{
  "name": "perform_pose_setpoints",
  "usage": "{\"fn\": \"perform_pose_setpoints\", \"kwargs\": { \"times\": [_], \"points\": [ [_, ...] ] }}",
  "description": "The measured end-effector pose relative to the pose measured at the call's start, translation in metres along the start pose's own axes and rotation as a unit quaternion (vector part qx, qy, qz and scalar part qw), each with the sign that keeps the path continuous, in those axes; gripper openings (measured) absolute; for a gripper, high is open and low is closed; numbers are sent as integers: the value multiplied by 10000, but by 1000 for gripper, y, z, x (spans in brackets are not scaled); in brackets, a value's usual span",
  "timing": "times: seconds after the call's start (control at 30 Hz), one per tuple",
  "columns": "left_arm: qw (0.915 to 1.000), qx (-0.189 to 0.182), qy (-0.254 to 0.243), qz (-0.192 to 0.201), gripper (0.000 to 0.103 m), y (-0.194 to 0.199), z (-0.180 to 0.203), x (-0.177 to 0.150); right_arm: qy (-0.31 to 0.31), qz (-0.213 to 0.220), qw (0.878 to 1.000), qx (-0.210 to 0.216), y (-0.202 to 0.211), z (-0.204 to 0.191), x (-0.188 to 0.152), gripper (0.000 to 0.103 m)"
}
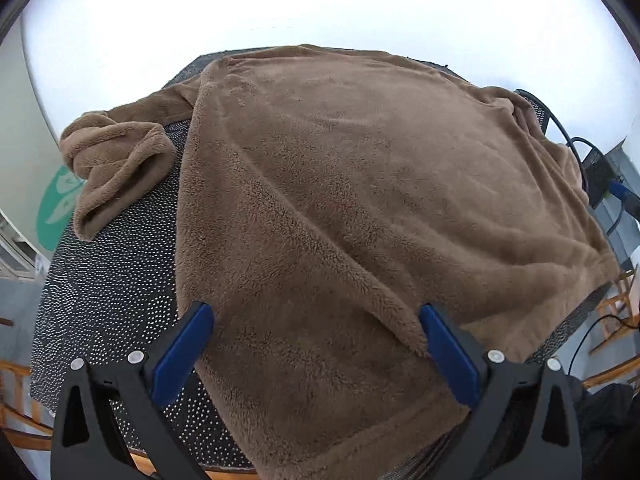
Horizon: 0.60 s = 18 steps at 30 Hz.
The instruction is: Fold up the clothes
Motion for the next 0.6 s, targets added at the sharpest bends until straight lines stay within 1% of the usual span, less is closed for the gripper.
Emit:
{"fn": "perform_pose_setpoints", "kwargs": {
  "times": [0.07, 0.13, 0.2, 0.23, 0.27, 0.3, 0.33, 0.4, 0.47, 0.53, 0.6],
  "points": [
    [10000, 36, -28, 7, 103, -2, -2, -2, 153, -378, 9991, 78, -31, -7, 1, 73],
    [10000, -28, -19, 54, 103, 0, -5, -4, 316, -805, 9962, 82, -57, -8, -5, 73],
    [9999, -101, 7, 87, 103, 2, -8, -5, 410, -1274, 9909, -137, -76, -2, -16, 73],
    [9998, -166, 13, 110, 103, 4, -10, -6, 525, -1424, 9881, -253, -81, 1, -22, 73],
    [9996, -234, 15, 133, 103, 7, -11, -6, 773, -1380, 9868, -344, -78, 1, -26, 74],
    [9994, -302, 18, 157, 103, 10, -13, -7, 814, -1373, 9861, -471, -75, 5, -28, 76],
    [9991, -368, -27, 190, 103, 13, -13, -8, 657, -1416, 9858, -615, -72, 13, -29, 81],
    [9985, -432, -252, 236, 103, 17, -11, -12, 420, -1409, 9867, -695, -68, 24, -31, 81],
    [9982, -260, -533, 104, 103, 12, -9, -19, 337, -1389, 9865, -800, -65, 30, -33, 82],
    [9983, -425, -374, 156, 103, 13, -15, -21, 319, -1403, 9853, -921, -66, 34, -33, 82],
    [9983, -424, -394, 102, 103, 14, -18, -21, 297, -1435, 9840, -1009, -69, 35, -33, 81]
  ]
}}
Point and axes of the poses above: each gripper's, at about its wrist camera, not at the fingertips, and y roughly against the way its jaws point, z to its right, x to its top, the point moved 4 cm from there along -y, roughly the way its jaws point, and after that the axes turned 1 degree about x, right-handed, at the moved point
